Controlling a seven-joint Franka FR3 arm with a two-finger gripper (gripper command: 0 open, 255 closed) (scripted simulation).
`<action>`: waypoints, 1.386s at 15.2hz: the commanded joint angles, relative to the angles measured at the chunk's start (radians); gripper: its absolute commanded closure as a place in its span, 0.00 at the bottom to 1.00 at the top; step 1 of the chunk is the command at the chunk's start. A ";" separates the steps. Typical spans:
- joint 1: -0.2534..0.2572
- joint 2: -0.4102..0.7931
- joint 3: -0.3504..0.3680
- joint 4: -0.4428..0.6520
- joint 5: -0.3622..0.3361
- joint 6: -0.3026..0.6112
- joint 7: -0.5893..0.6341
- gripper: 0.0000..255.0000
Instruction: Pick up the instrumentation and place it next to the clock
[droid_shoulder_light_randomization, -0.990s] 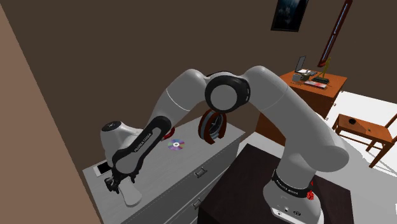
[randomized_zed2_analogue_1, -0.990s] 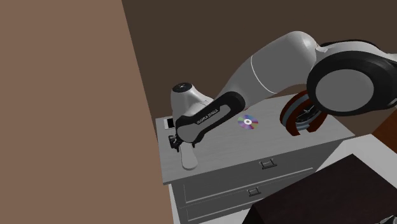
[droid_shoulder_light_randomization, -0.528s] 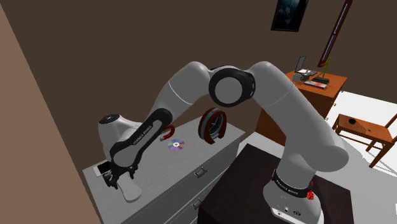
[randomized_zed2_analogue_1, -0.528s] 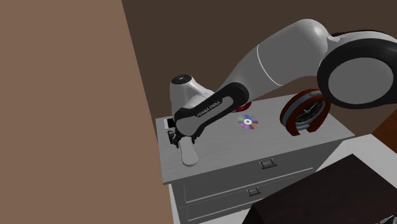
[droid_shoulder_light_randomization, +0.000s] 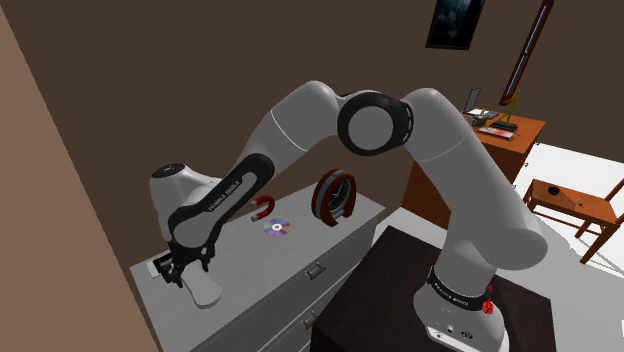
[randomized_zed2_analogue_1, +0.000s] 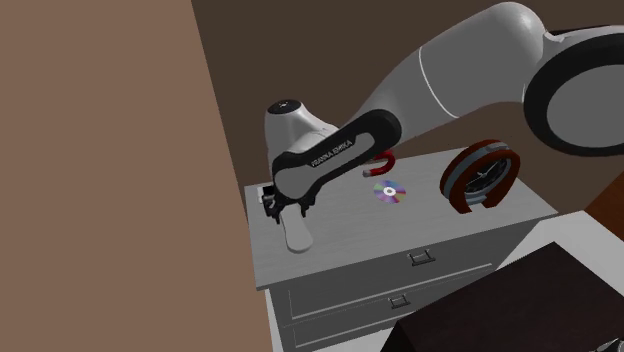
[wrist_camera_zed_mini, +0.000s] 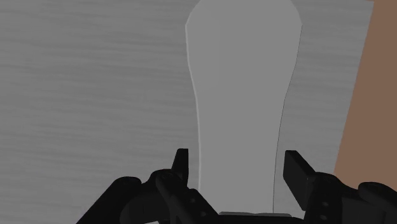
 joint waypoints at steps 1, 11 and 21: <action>-0.003 -0.020 0.003 -0.004 0.003 -0.016 -0.002 1.00; -0.014 -0.111 0.019 -0.013 0.021 -0.097 -0.010 1.00; -0.022 -0.188 0.033 0.002 0.039 -0.189 -0.019 1.00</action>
